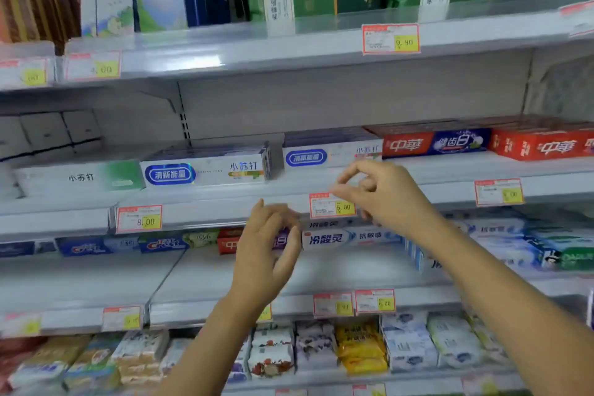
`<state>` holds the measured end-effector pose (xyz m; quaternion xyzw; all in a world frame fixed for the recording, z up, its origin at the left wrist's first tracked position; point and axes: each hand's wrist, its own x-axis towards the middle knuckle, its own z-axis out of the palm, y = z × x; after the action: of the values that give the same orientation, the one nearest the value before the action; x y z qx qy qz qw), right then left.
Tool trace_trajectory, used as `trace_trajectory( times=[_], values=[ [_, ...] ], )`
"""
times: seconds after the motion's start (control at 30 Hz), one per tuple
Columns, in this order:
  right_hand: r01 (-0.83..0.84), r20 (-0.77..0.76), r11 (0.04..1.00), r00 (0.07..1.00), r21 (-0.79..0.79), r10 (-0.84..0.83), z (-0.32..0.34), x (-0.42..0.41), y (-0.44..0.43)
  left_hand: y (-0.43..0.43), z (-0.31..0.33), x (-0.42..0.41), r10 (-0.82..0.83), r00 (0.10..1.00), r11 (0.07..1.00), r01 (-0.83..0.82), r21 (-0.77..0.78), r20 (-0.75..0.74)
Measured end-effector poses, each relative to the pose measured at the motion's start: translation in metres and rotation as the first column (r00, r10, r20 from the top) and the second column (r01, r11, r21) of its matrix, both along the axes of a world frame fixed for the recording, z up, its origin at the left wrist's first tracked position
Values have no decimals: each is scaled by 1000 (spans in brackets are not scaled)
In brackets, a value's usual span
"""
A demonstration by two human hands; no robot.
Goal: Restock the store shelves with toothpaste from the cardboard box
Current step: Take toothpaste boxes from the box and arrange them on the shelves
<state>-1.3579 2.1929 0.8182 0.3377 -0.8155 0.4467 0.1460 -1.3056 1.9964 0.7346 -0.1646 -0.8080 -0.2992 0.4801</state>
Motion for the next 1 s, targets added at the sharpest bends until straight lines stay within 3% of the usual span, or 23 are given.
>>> trace_trajectory(
  times=[0.1,0.17,0.27,0.4,0.5,0.63,0.8,1.0],
  values=[
    [-84,202,992,977,90,64,-59,23,8,7,-80,35,-136,957,976,85,202,255],
    [-97,321,980,946,171,37,-109,29,11,8,-144,57,-177,884,951,41,306,432],
    [-124,490,959,871,255,-17,-194,41,11,10,-224,91,-160,730,933,-108,343,665],
    [-131,638,924,757,359,-141,-297,66,13,11,-295,124,-195,507,910,-227,348,840],
    [-115,708,893,656,435,-261,-377,83,21,8,-345,144,-232,360,883,-311,351,904],
    [-93,690,823,601,561,-403,-465,109,28,2,-414,161,-167,230,902,-357,243,959],
    [-88,693,729,404,679,-597,-601,138,46,5,-505,173,-116,102,941,-306,142,988],
    [-120,773,764,114,634,-624,-743,187,49,28,-622,183,-70,-182,987,-153,42,981]
  ],
)
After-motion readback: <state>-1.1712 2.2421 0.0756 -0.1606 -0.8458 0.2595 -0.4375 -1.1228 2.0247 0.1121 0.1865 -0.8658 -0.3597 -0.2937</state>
